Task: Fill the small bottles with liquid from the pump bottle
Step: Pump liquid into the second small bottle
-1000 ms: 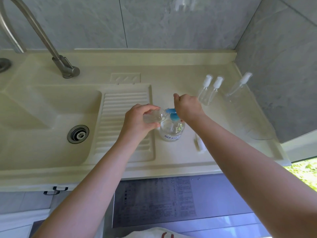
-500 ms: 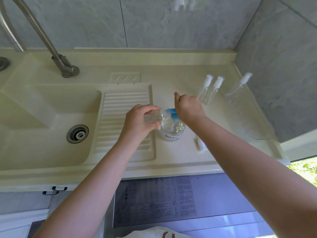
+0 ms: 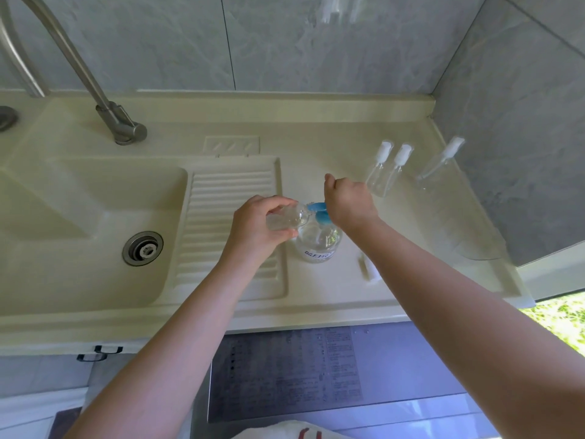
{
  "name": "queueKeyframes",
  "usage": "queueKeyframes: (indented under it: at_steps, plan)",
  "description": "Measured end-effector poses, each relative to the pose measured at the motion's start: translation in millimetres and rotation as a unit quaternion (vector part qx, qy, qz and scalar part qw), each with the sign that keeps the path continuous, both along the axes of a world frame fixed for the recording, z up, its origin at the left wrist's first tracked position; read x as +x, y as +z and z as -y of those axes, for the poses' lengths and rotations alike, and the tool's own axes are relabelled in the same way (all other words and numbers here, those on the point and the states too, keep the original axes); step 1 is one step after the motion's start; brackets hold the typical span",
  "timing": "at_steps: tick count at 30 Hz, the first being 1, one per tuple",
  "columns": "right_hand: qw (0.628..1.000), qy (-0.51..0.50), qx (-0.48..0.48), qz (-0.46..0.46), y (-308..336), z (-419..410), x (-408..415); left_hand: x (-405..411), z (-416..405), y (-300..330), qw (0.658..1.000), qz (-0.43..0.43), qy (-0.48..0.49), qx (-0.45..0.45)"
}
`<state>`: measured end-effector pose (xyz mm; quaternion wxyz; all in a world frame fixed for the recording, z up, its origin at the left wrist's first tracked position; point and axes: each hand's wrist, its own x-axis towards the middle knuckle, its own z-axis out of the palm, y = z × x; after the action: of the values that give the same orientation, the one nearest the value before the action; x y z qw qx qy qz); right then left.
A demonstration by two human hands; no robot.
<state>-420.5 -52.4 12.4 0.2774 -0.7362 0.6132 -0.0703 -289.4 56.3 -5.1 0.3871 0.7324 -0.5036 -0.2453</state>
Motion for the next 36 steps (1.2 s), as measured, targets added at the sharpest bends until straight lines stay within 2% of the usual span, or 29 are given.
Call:
queueKeyframes:
  at_steps: [7, 19, 23, 26, 36]
  plan:
    - [0.998, -0.022, 0.051, 0.029, 5.5, 9.4, 0.2, 0.8, 2.0, 5.0, 1.000, -0.001, 0.000, -0.007]
    - [0.999, 0.011, -0.036, -0.019, 2.6, -5.1, 1.3, -1.5, 0.1, 2.8, 1.000, 0.000, 0.001, 0.003]
    - [0.999, 0.011, 0.030, -0.018, 7.5, 2.0, -0.1, -1.2, 1.1, 5.4, 1.000, 0.000, 0.002, -0.003]
    - [0.998, -0.018, 0.057, 0.022, 12.3, 8.0, -1.5, -0.9, 1.4, 7.5, 1.000, 0.001, 0.002, -0.009]
    - [0.994, -0.029, 0.078, 0.069, 8.2, -4.3, -8.0, -1.2, 2.9, 5.7, 1.000, 0.000, 0.004, -0.010]
